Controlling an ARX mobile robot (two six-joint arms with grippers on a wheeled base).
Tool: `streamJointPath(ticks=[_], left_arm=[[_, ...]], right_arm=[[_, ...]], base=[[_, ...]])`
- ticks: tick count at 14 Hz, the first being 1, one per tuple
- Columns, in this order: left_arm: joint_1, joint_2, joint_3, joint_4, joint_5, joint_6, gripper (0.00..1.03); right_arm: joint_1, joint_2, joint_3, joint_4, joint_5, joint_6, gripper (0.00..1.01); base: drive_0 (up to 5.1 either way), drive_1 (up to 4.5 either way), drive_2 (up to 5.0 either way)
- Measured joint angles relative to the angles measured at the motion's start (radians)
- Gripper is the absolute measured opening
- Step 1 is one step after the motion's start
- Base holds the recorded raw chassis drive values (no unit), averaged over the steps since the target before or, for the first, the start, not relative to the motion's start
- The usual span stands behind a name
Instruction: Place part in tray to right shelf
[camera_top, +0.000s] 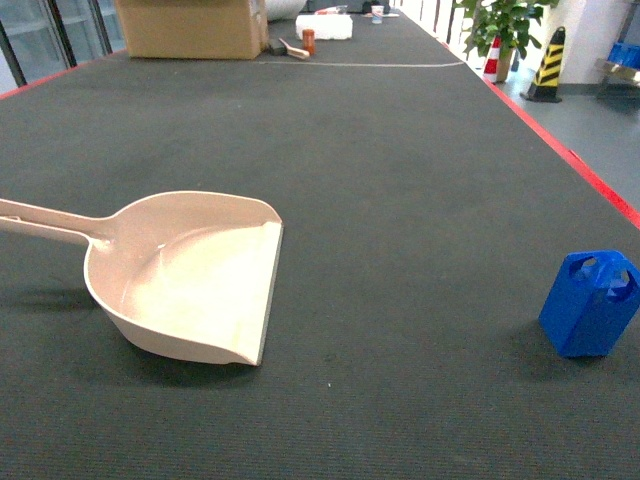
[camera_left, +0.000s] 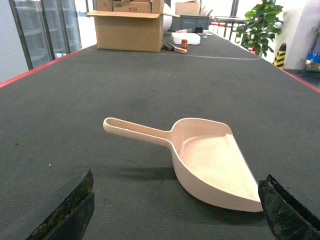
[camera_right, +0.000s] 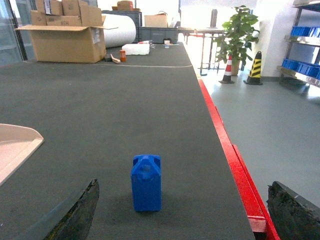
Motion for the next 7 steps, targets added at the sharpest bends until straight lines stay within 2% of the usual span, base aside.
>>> streamJointPath(ticks=[7], left_arm=[[0.0, 0.0, 0.0, 0.0, 0.0, 0.0, 0.98]], right_arm=[[0.0, 0.0, 0.0, 0.0, 0.0, 0.0, 0.98]], base=[[0.0, 0.0, 0.0]])
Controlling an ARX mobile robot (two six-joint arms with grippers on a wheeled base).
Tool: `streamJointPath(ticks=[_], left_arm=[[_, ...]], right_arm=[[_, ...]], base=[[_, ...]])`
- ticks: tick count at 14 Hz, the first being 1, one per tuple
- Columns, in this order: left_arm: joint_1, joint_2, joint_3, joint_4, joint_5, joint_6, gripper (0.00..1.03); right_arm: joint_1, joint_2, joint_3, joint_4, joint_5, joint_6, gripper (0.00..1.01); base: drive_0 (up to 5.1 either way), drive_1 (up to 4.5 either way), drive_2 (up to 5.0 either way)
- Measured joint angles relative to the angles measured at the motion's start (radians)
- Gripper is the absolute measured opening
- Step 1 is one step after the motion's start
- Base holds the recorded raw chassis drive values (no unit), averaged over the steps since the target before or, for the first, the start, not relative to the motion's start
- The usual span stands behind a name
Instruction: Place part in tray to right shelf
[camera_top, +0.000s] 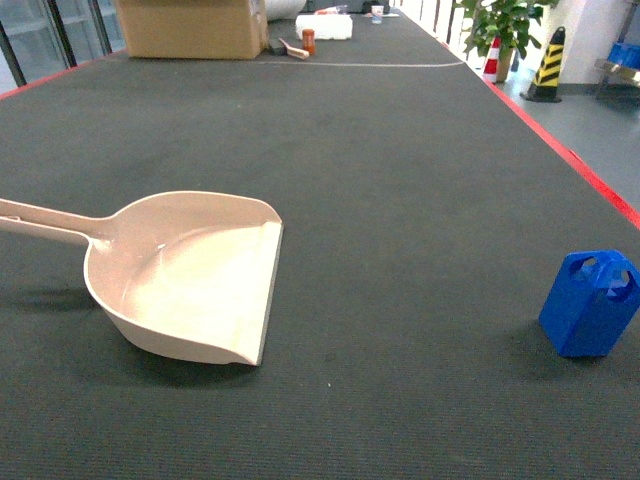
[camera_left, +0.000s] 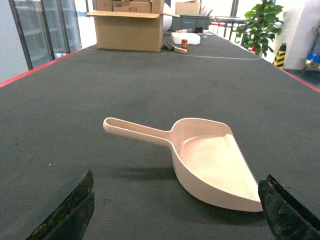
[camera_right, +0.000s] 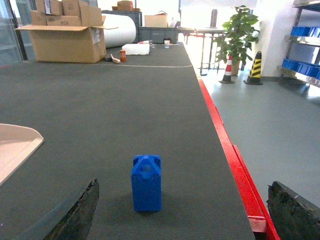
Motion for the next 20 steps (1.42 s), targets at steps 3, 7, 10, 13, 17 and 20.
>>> streamJointPath(ticks=[3, 7, 10, 13, 17, 20], left_arm=[[0.0, 0.0, 0.0, 0.0, 0.0, 0.0, 0.98], [0.0, 0.0, 0.0, 0.0, 0.0, 0.0, 0.98], [0.0, 0.0, 0.0, 0.0, 0.0, 0.0, 0.98], [0.0, 0.0, 0.0, 0.0, 0.0, 0.0, 0.98], [0.0, 0.0, 0.0, 0.0, 0.0, 0.0, 0.98], [0.0, 0.0, 0.0, 0.0, 0.0, 0.0, 0.98]], right_arm=[[0.0, 0.0, 0.0, 0.0, 0.0, 0.0, 0.98], [0.0, 0.0, 0.0, 0.0, 0.0, 0.0, 0.98], [0.0, 0.0, 0.0, 0.0, 0.0, 0.0, 0.98], [0.0, 0.0, 0.0, 0.0, 0.0, 0.0, 0.98], [0.0, 0.0, 0.0, 0.0, 0.0, 0.0, 0.98], [0.0, 0.0, 0.0, 0.0, 0.0, 0.0, 0.98]], base=[[0.0, 0.0, 0.0], [0.0, 0.0, 0.0], [0.0, 0.0, 0.0], [0.0, 0.0, 0.0], [0.0, 0.0, 0.0], [0.0, 0.0, 0.0]])
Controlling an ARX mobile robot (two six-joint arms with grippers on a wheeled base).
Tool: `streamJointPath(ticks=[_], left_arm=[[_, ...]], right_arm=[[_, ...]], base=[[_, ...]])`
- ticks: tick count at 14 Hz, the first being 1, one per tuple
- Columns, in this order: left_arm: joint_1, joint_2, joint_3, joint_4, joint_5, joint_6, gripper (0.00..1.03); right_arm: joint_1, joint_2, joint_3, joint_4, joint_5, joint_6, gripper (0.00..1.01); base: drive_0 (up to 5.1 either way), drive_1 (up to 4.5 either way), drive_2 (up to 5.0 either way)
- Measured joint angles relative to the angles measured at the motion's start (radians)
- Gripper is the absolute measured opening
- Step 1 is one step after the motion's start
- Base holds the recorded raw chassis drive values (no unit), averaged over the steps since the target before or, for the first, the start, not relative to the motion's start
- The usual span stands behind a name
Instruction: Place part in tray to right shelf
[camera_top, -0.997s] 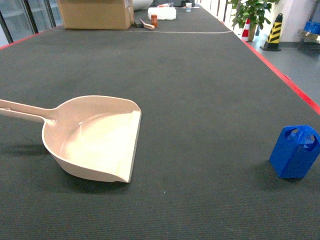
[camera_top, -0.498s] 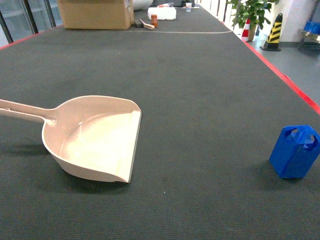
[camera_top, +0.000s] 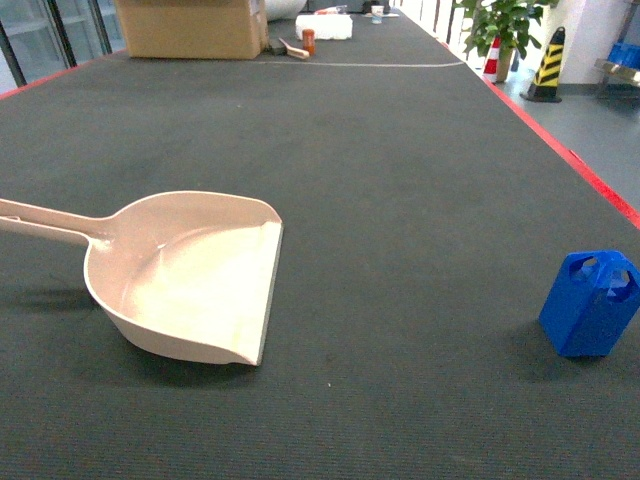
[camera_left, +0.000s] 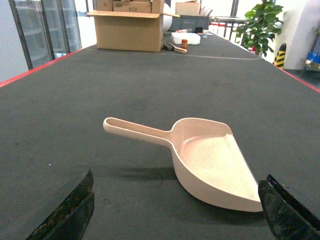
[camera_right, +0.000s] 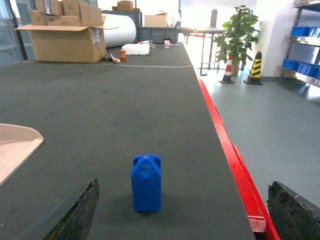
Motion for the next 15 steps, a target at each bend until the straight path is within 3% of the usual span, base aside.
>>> streamJointPath(ticks=[15], left_arm=[[0.0, 0.0, 0.0, 0.0, 0.0, 0.0, 0.98]], right_arm=[[0.0, 0.0, 0.0, 0.0, 0.0, 0.0, 0.98]], base=[[0.0, 0.0, 0.0]])
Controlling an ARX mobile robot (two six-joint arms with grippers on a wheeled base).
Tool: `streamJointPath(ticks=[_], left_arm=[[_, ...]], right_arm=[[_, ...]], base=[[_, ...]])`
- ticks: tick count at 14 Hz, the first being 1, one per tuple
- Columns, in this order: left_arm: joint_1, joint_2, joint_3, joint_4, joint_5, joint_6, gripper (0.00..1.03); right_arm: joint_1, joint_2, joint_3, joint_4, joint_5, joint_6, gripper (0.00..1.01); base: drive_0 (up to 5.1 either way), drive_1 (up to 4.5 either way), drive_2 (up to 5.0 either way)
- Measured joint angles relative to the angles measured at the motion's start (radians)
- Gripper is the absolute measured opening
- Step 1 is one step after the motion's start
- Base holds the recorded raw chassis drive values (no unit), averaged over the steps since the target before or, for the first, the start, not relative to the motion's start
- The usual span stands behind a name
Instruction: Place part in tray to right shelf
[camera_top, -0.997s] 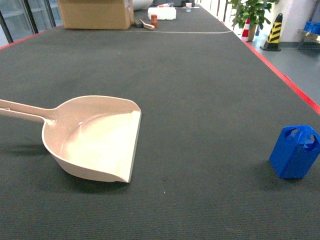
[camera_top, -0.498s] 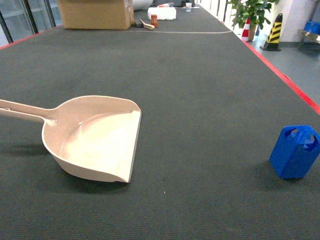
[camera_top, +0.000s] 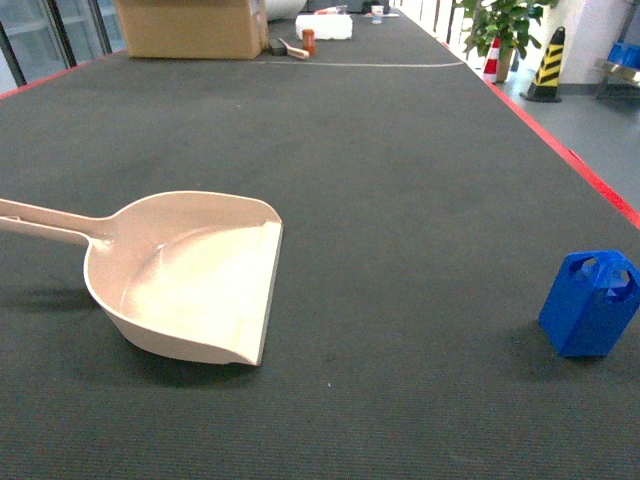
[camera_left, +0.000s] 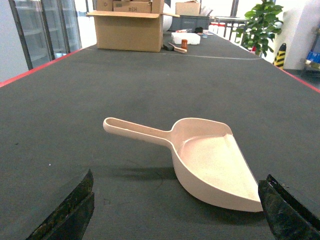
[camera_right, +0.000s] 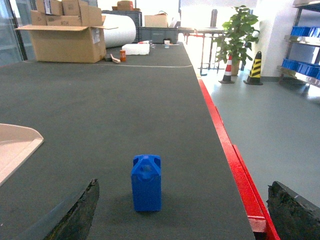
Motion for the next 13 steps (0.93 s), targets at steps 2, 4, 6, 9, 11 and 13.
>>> streamJointPath(ticks=[2, 4, 6, 9, 11, 13], left_arm=[[0.0, 0.0, 0.0, 0.0, 0.0, 0.0, 0.98], [0.0, 0.0, 0.0, 0.0, 0.0, 0.0, 0.98], [0.023, 0.153, 0.053, -0.09, 0.037, -0.07, 0.98], [0.131, 0.64, 0.151, 0.263, 0.206, -0.32, 0.98], [0.16, 1.027, 0.26, 0.504, 0.269, -0.486, 0.98], [0.176, 1.386, 0.384, 0.643, 0.284, -0.638, 0.98]], right_arm=[[0.0, 0.0, 0.0, 0.0, 0.0, 0.0, 0.98], [0.0, 0.0, 0.0, 0.0, 0.0, 0.0, 0.98], [0.0, 0.0, 0.0, -0.001, 0.0, 0.0, 0.98], [0.0, 0.0, 0.0, 0.0, 0.0, 0.0, 0.98], [0.0, 0.0, 0.0, 0.0, 0.0, 0.0, 0.98], [0.0, 0.0, 0.0, 0.0, 0.0, 0.0, 0.98]], base=[[0.0, 0.0, 0.0], [0.0, 0.0, 0.0], [0.0, 0.0, 0.0], [0.0, 0.0, 0.0], [0.0, 0.0, 0.0], [0.0, 0.0, 0.0]])
